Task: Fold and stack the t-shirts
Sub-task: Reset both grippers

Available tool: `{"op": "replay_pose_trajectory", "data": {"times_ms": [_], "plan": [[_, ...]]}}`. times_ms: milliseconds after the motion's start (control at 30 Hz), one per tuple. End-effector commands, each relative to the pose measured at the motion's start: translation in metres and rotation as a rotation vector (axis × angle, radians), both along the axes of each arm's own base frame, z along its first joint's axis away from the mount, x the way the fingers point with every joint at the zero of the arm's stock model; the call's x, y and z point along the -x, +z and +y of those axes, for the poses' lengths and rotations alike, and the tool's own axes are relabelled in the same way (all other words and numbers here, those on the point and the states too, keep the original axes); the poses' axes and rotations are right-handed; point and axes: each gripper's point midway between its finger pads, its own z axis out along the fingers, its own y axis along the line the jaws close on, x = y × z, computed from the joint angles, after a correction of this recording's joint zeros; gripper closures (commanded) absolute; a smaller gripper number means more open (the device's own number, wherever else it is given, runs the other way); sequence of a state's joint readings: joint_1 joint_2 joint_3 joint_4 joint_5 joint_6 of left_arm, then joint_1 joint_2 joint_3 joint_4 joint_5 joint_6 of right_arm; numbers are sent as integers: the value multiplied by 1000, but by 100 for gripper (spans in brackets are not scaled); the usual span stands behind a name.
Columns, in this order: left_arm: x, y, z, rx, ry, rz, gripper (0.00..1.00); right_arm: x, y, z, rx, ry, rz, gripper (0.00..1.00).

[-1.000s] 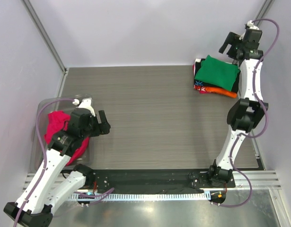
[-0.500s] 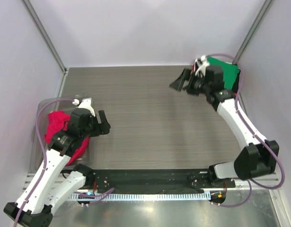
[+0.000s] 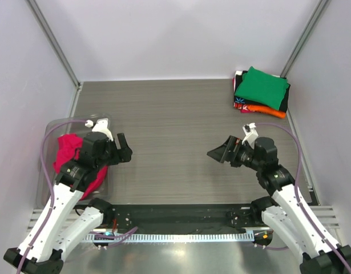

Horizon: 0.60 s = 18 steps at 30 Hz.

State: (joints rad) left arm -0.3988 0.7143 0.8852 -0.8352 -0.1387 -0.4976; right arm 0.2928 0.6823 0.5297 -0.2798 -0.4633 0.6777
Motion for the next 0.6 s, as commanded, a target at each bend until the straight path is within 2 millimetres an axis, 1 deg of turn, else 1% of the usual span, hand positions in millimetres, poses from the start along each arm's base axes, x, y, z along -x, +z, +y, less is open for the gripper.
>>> {"op": "replay_pose_trajectory", "data": {"times_ms": [0, 167, 467, 567], "plan": [[-4, 9, 2, 15, 21, -48, 18, 8, 7, 1, -61, -19, -13, 0], [-4, 9, 4, 9, 32, -51, 18, 13, -2, -1, -53, -21, 25, 0], [-3, 13, 8, 9, 48, -68, 18, 15, -12, -3, -37, -31, 56, 0], [-3, 13, 8, 9, 49, -67, 18, 15, -13, -7, -13, -42, 48, 0]]}}
